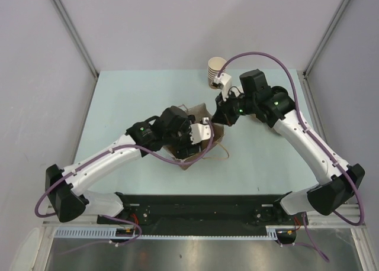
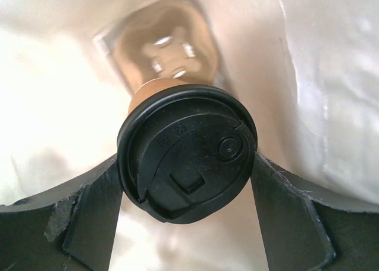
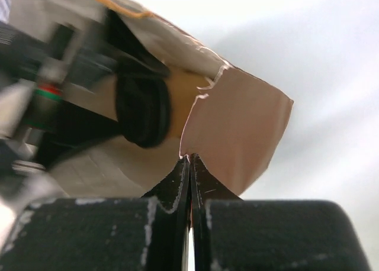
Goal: Pack the takeout coffee
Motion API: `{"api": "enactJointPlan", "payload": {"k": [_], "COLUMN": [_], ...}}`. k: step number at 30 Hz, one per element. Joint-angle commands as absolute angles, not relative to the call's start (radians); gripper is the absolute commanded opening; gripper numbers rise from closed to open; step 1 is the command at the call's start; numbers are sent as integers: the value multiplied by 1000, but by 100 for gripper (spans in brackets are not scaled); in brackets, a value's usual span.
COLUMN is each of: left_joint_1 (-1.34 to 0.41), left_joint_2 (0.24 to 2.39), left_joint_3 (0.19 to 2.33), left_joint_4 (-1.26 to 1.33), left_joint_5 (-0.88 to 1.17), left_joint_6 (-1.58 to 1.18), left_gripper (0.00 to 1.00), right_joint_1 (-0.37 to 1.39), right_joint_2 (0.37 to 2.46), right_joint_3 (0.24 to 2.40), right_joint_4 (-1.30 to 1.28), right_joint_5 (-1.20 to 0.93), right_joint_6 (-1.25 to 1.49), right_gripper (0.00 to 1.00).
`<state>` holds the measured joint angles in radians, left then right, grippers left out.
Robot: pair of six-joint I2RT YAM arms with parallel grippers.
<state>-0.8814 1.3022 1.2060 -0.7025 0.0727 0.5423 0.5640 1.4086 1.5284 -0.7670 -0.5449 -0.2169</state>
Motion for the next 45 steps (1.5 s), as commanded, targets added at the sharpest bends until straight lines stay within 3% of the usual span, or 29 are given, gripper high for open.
{"api": "enactJointPlan", "payload": {"k": [1,4,10,11,13,18,24,34,38,41,43,44,45], "left_joint_1": [-882,-879,-845,-844,-844,-844,-844,-844,-844,-844,-842,-842,-842], "left_joint_2": [1247,1250,1269,1272,1273,1284,1296,1298,1298,1296,1292,1287,1278], "left_joint_3": [1229,1238,1279,1285,1298,1322,1336,1331,1328,1322,1312,1305,1302], "left_joint_4": [-712,-739,-785,-802,-805,-839,-853,-858,-859,-859,-845,-835,-827], "left_joint_5": [143,167,250,264,293,331,345,347,344,333,293,284,263], "left_joint_6": [578,594,637,653,666,712,729,738,739,739,721,719,713], "left_gripper": [10,10,11,11,11,13,13,14,14,14,14,14,14], "right_joint_1": [531,529,515,497,483,445,455,523,541,543,546,546,546], "right_joint_2": [1384,1371,1307,1304,1313,1428,1509,1580,1621,1635,1635,1632,1626], "right_joint_3": [1566,1557,1569,1578,1609,1716,1778,1710,1710,1704,1692,1690,1693], "right_joint_4": [-925,-1003,-1152,-1144,-1090,-970,-931,-899,-874,-890,-893,-878,-873], "right_joint_5": [-528,-581,-617,-608,-585,-546,-695,-778,-785,-793,-789,-781,-776], "right_joint_6": [-106,-98,-181,-196,-244,-356,-471,-611,-626,-644,-640,-626,-611], "right_gripper": [0,2,56,69,79,85,89,82,70,51,33,23,4]}}
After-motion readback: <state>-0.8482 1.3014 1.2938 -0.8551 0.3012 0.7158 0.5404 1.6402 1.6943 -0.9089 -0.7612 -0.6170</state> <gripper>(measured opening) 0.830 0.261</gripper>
